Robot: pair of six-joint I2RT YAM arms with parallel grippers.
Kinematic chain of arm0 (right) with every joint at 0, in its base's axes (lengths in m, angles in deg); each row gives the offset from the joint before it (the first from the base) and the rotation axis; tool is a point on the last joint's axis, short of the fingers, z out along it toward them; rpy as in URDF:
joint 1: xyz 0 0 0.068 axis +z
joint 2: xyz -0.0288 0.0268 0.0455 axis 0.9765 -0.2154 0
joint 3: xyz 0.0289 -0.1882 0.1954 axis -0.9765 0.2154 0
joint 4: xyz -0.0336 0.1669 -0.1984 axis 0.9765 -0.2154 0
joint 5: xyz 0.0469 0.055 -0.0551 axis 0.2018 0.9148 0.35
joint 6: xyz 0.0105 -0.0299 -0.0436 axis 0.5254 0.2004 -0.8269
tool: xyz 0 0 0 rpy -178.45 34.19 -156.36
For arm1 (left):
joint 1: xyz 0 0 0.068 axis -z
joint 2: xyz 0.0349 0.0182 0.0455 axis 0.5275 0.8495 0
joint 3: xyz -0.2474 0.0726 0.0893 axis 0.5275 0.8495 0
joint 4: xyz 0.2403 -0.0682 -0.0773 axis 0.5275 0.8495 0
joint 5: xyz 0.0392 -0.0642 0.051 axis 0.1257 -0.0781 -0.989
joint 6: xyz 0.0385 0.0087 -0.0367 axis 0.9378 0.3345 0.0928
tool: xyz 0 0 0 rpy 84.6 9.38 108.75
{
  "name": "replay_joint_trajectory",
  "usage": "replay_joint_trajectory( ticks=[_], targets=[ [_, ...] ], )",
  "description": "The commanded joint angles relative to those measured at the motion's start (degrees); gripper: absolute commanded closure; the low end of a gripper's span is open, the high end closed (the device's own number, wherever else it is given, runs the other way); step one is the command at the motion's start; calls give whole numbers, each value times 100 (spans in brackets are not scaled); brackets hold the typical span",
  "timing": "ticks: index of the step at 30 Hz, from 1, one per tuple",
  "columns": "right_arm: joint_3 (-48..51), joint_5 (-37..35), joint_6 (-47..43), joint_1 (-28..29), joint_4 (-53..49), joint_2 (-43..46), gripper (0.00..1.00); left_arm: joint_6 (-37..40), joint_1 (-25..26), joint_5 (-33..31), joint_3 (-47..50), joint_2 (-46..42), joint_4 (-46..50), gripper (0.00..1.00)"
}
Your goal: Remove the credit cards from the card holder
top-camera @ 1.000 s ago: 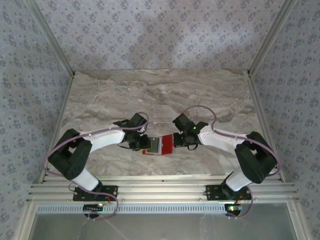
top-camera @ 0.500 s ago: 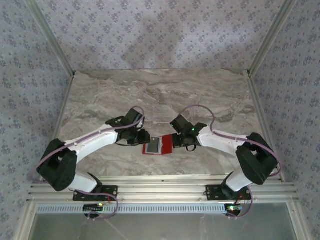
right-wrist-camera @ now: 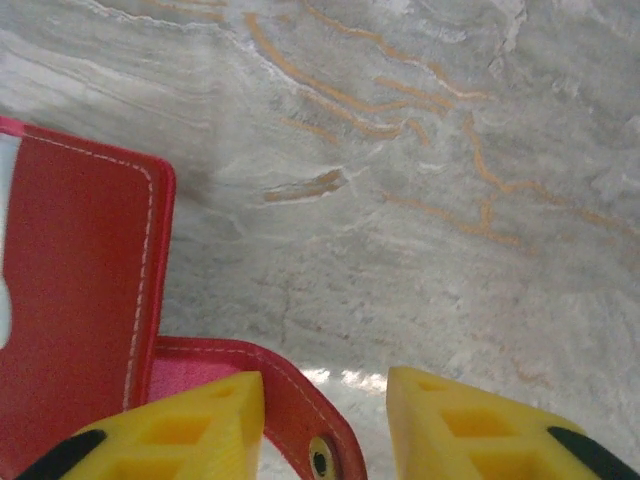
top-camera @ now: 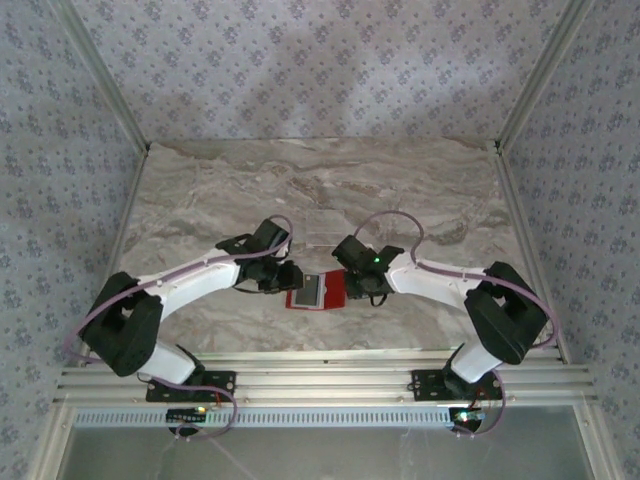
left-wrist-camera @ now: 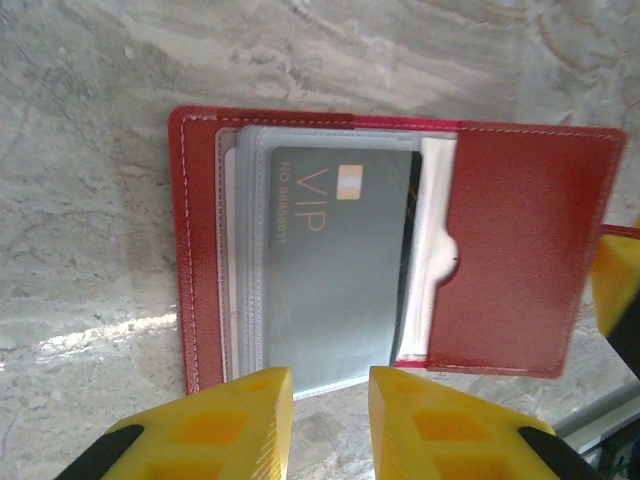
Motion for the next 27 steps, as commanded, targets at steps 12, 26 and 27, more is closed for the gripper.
replay_joint_trajectory(
  ticks=[12, 26, 27],
  targets=[
    [-1468, -1103, 933, 545, -2280, 253, 45, 191, 23, 134, -68, 438, -150, 73],
    [-948, 1891, 691, 54, 732, 53, 76, 217, -2, 52, -179, 605, -107, 77],
    [-861, 2009, 717, 12, 887, -38, 77, 215, -5, 43, -167, 606, -108, 77]
  ],
)
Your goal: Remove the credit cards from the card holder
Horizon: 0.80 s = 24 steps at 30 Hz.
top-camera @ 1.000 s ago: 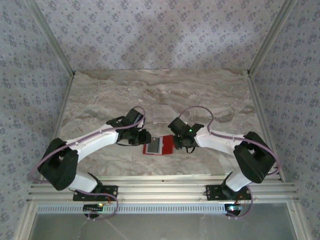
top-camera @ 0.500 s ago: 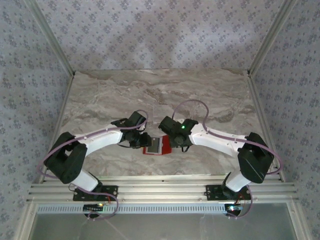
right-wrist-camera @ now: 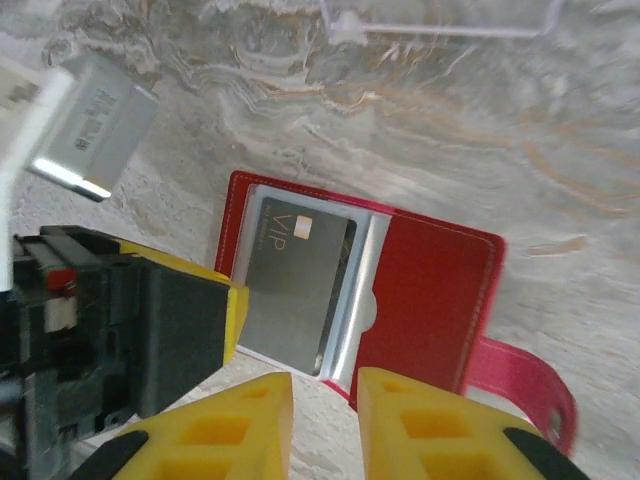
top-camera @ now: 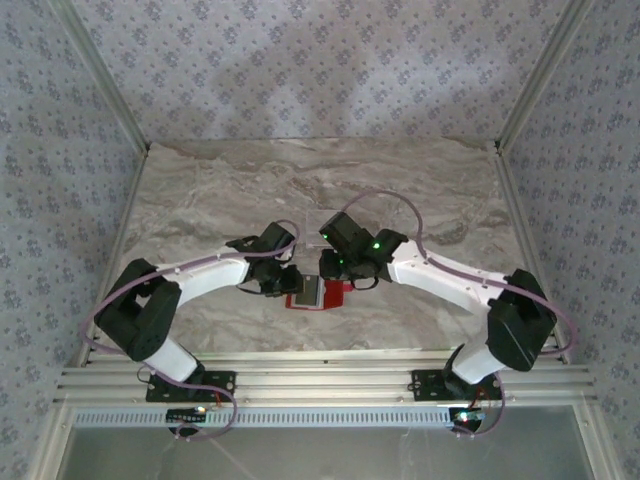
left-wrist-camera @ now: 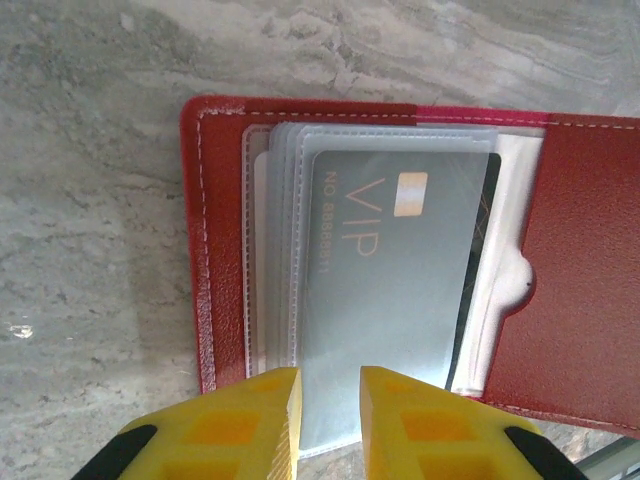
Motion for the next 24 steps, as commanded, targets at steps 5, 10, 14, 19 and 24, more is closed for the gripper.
replay_joint_trajectory(
  ticks=[5, 10, 14, 19, 24],
  targets=[
    [480, 817, 16, -259, 813, -635, 78, 119, 2, 25, -122, 88, 82, 78],
    [601, 592, -182, -320, 716, -1044, 81, 62, -4, 42, -91, 122, 38, 78],
    [700, 465, -254, -346, 790, -1301, 82, 40, 4, 84, -41, 194, -31, 78],
    [758, 255, -349, -357, 861, -1625, 83, 10, 6, 113, 69, 249, -92, 79],
    [760, 28, -411, -327, 822, -1823, 85, -24, 14, 148, 134, 255, -112, 79]
  ],
)
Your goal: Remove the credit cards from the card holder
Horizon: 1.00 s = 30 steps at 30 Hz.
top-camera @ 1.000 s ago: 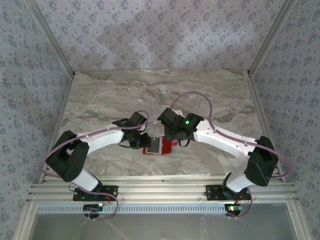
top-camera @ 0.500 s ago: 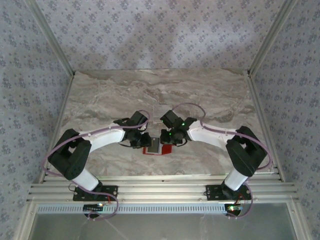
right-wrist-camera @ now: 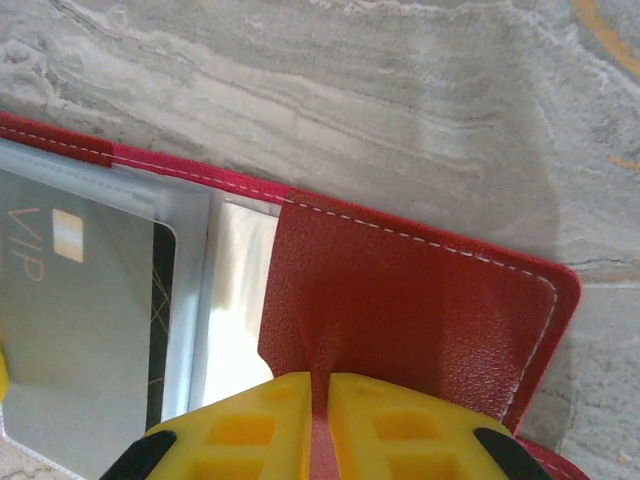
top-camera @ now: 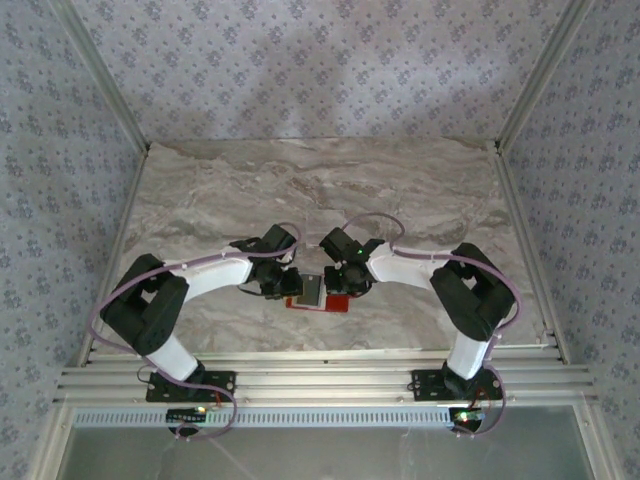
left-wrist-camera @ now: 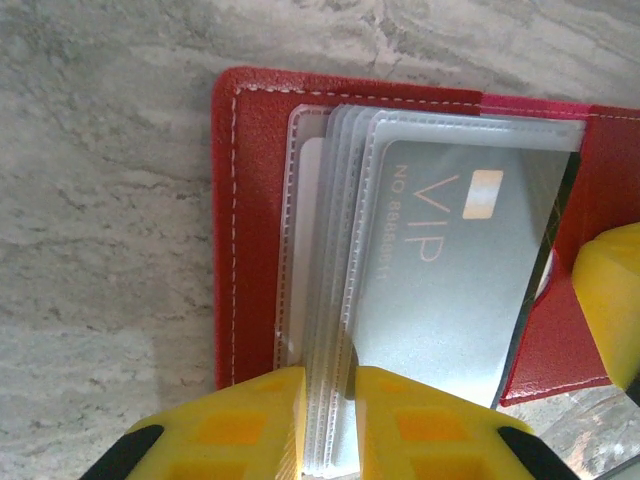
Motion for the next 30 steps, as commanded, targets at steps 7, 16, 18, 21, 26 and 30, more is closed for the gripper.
replay_joint_trajectory(
  ticks=[7, 16, 18, 21, 26, 30],
  targets=[
    [-132, -560, -279, 48, -346, -36, 83, -115, 65, 154, 133, -95, -18, 80],
    [-130, -58, 116, -15, 65, 799, 76, -86, -15, -85, -110, -402, 164, 80],
    [-26, 129, 232, -46, 303, 917, 76, -73, -46, -94, -179, -456, 203, 81],
    [79, 386, 357, -123, 537, 950, 76, -43, -108, -54, -283, -448, 240, 81],
    [163, 895, 510, -256, 891, 729, 77, 13, -160, 196, -466, -185, 189, 90],
    [139, 1025, 548, -258, 961, 551, 78, 62, -189, 251, -515, 18, 138, 93]
  ],
)
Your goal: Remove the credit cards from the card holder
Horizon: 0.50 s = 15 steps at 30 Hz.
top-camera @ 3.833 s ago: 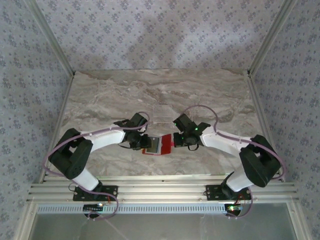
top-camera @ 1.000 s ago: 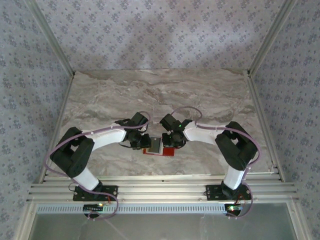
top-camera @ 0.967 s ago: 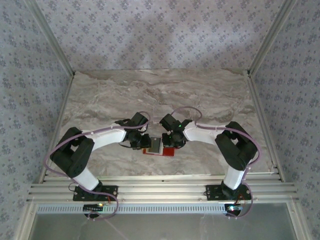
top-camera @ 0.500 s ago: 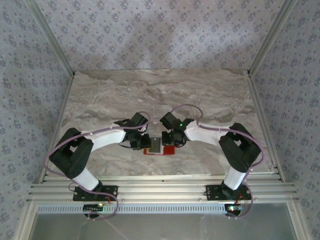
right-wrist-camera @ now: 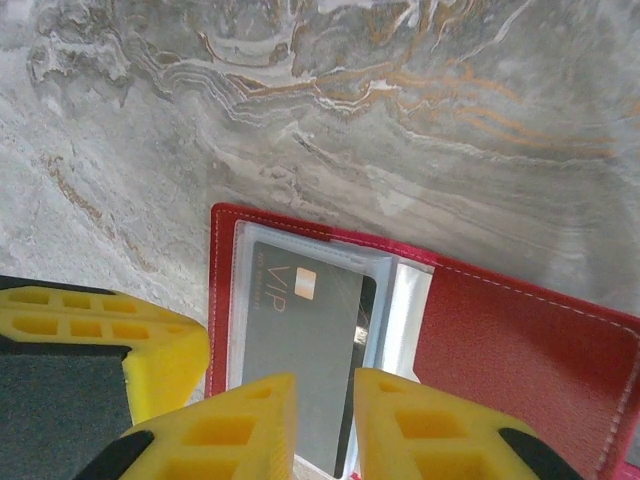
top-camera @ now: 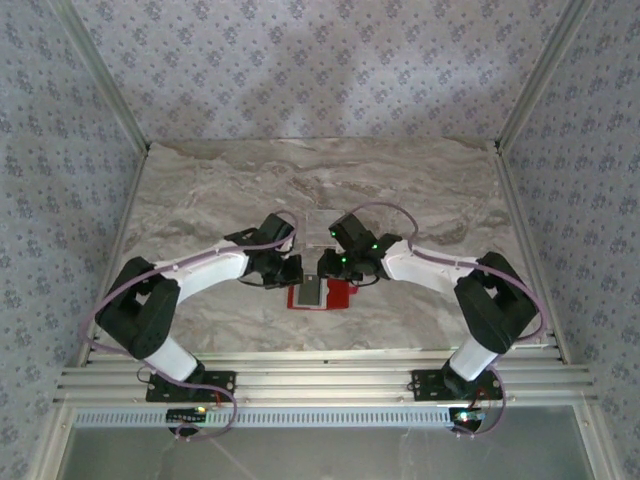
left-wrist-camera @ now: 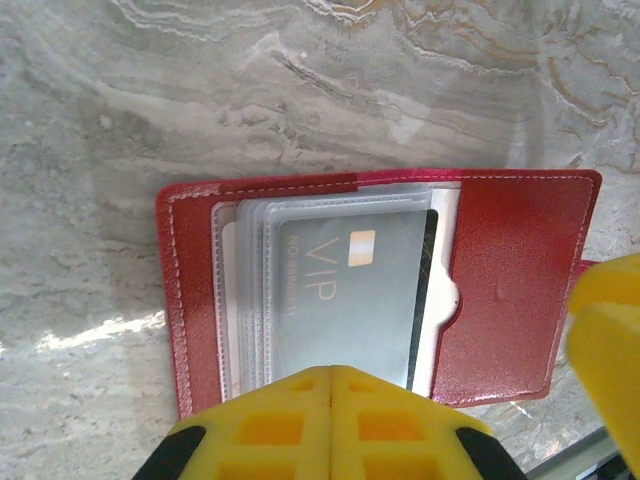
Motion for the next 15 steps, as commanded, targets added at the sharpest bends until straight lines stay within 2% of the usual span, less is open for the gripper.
replay_joint_trajectory(
  ticks=[1, 15],
  targets=[
    [22, 282, 155, 9, 123, -166, 78, 87, -64, 142, -115, 200, 78, 94],
    [-189, 542, 190, 114, 182, -614, 73, 24, -271, 419, 342, 407, -320, 96]
  ],
)
